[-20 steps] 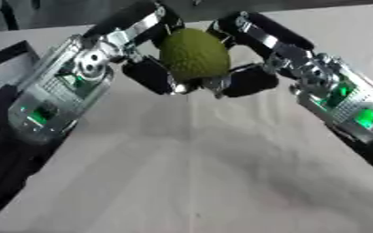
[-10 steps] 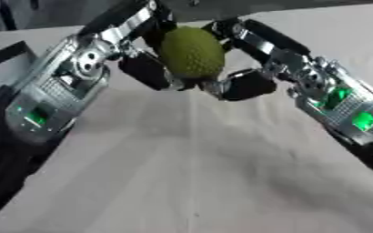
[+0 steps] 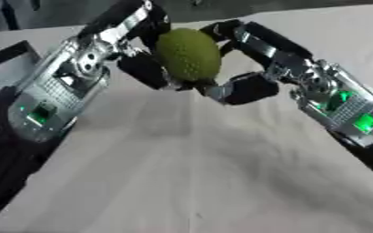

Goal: Pick up the objects with one hand, pass them to the other hand, and then place them into the box on the other side of the table.

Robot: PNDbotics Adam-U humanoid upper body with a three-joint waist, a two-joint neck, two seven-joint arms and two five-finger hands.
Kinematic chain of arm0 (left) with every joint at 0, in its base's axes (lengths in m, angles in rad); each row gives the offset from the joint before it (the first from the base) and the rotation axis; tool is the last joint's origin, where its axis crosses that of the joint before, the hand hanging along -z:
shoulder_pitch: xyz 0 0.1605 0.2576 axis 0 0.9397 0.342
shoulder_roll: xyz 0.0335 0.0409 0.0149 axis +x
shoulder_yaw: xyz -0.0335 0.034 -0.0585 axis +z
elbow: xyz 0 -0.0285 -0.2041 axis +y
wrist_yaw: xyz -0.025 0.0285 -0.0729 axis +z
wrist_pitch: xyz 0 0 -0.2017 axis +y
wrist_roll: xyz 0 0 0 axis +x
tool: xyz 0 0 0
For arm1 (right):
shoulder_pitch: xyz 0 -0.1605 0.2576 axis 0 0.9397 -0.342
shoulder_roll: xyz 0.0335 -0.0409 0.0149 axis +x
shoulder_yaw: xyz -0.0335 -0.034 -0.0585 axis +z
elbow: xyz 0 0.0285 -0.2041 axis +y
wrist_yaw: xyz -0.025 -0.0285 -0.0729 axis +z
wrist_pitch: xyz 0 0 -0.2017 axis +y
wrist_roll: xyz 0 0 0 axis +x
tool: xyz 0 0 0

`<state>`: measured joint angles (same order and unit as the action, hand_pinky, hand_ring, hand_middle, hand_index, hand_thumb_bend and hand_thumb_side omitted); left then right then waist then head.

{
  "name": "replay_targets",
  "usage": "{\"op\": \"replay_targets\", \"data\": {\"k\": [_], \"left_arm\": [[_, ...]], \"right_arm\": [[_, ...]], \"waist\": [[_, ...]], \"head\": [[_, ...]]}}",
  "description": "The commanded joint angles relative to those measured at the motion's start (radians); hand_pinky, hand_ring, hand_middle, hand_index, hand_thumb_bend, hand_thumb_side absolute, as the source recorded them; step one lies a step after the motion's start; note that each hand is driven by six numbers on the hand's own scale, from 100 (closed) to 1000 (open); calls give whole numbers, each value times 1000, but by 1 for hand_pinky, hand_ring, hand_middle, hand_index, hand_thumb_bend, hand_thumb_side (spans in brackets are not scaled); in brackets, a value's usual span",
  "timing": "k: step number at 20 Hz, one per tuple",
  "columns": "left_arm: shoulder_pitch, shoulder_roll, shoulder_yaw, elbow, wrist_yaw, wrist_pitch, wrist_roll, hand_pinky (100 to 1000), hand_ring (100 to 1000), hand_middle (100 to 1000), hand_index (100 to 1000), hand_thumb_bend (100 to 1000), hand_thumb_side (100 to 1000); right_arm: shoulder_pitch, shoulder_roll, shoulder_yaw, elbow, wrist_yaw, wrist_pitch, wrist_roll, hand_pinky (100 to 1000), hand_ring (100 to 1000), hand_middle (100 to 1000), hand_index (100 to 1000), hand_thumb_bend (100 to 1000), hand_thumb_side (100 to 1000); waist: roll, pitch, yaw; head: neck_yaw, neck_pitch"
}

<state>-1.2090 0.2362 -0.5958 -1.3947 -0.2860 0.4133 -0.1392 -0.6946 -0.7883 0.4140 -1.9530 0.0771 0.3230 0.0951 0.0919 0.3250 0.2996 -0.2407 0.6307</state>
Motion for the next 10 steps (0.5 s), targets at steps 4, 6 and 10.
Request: {"op": "replay_targets", "data": {"k": [4, 6, 10], "left_arm": [[-13, 28, 16, -7, 12, -26, -26, 635, 440, 407, 437, 611, 100], [-10, 33, 19, -9, 16, -29, -31, 630, 433, 398, 427, 613, 100], [-2, 60, 33, -22, 28, -28, -23, 621, 416, 379, 400, 622, 100]], "right_arm": [[-7, -13, -13, -6, -3, 7, -18, 751, 849, 715, 826, 739, 182], [-4, -14, -13, -6, -3, 12, -24, 750, 849, 714, 825, 730, 184], [3, -19, -17, -6, -6, 24, -39, 751, 853, 717, 831, 732, 189]], "waist": [[11, -56, -3], [11, -57, -3], [11, -58, -5]], "head": [[6, -9], [7, -7], [8, -5]]}}
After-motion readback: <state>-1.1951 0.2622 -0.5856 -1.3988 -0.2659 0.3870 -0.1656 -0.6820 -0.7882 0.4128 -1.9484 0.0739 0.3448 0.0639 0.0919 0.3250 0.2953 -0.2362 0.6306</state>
